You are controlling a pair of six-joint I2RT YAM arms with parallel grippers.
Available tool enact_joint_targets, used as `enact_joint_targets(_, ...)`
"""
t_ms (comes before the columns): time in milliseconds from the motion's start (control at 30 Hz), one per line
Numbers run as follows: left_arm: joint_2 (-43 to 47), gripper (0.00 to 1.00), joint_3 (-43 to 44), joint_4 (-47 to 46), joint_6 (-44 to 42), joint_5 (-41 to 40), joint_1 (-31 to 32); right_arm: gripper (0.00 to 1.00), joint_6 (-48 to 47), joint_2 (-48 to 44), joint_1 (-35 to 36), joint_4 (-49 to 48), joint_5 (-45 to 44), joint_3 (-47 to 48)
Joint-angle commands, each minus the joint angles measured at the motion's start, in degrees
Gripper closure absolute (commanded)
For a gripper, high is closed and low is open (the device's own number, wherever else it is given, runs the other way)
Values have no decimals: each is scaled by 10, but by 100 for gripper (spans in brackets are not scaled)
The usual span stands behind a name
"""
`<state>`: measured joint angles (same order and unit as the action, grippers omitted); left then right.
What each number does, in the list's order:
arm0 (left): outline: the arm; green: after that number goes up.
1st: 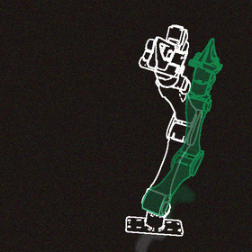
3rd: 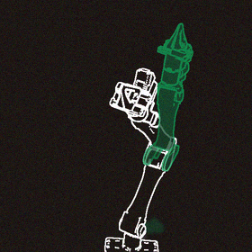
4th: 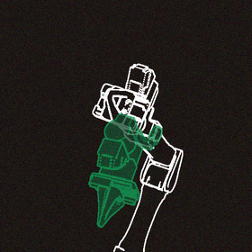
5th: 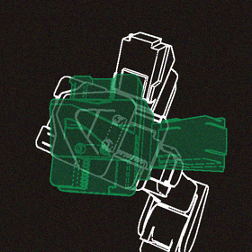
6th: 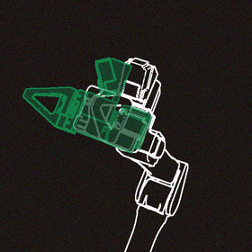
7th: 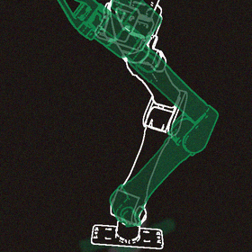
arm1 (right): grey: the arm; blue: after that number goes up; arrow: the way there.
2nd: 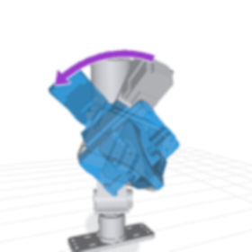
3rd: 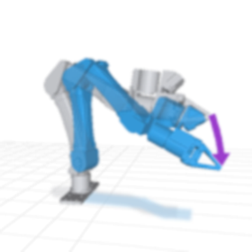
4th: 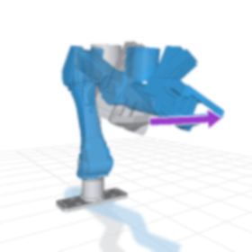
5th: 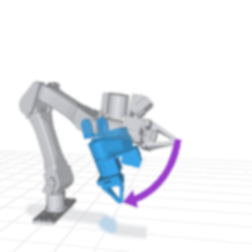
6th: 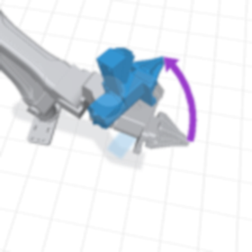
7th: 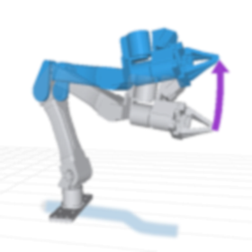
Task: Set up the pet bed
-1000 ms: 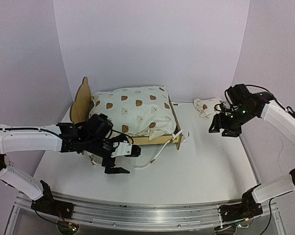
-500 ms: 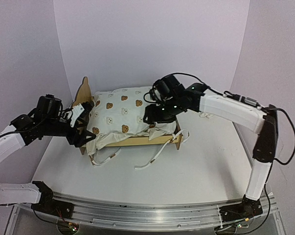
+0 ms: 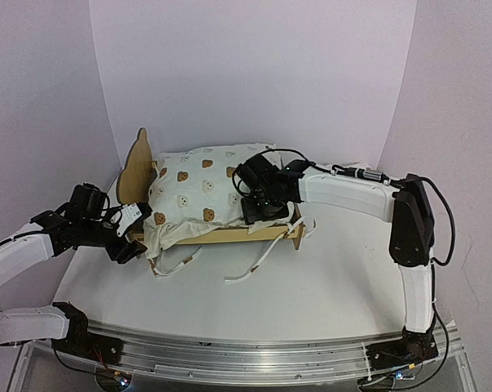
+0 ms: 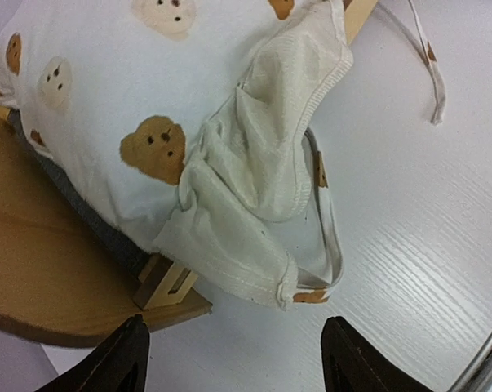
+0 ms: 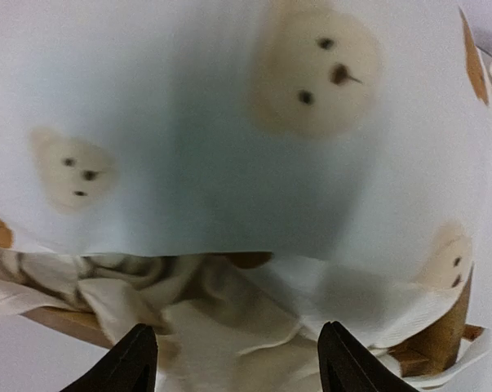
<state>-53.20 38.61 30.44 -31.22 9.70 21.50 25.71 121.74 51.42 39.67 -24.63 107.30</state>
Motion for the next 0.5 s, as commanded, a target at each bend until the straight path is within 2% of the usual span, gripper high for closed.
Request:
enact_joint_targets(0,-40,24,10,-69,-88,-72,66,31,16,-28,-30,32,14,-27)
enact_joint_targets(33,-49,23,7,-75,-95,-85,81,32,15,-17,-34,32,29,-26)
enact_joint_targets(133,-79,22,0,-93,-108,-92,94,45,28,4,-52,32,82,-15)
enact_joint_targets(300,-115,20,-18,-150,-153,-148,94,85,11,-4,-63,32,97,-11)
enact_joint_targets(400,-143,21,-23,-184,-177,-165,94,98,-4,-36,-68,32,106,-28)
enact_joint_targets(467,-163,27,-21,-197,-183,-175,94,100,-11,-64,-72,32,120,-45)
